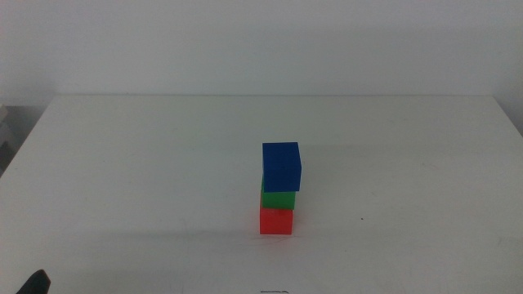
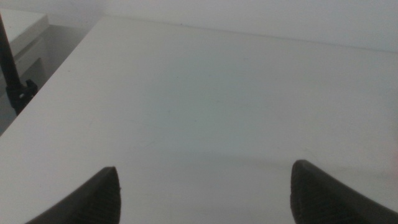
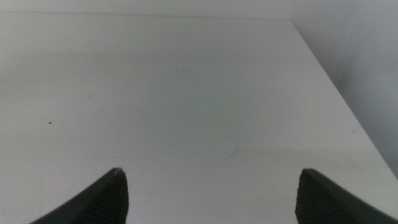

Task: Stack red cubes first, then green, then blue cubes in a specific spot.

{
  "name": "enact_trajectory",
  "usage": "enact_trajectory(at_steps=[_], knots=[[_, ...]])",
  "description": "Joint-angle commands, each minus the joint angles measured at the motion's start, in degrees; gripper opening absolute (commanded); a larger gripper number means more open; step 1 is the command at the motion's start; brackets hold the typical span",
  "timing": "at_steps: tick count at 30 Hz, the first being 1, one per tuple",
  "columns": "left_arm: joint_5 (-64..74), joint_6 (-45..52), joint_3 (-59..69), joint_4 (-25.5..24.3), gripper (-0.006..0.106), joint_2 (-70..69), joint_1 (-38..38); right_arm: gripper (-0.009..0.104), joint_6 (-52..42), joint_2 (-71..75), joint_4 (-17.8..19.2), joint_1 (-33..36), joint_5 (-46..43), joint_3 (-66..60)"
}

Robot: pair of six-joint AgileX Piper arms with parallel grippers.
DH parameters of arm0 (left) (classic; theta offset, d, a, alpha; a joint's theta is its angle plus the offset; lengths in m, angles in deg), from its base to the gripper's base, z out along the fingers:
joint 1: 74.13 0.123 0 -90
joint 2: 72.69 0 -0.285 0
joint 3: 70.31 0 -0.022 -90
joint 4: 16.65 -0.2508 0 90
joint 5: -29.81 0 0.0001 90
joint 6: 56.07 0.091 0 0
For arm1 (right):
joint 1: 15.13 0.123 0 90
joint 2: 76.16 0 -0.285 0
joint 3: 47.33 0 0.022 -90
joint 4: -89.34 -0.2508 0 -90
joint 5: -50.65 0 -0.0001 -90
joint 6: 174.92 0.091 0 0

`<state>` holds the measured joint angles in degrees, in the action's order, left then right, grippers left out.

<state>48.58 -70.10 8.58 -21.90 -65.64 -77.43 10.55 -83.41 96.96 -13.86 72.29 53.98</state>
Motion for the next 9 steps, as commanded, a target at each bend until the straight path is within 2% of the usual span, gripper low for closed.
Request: enact_trajectory(at_steps=[1,9], knots=[[-4.8,-0.7,-0.1,0.0,0.094,-1.2,-0.1,0.083,-0.8,1.3,1.1,-0.4,-3.8,0.9],[-4.7,-0.7,-0.1,0.0,0.094,-1.2,0.4,0.083,-0.8,1.3,1.1,-0.4,-3.8,0.9]])
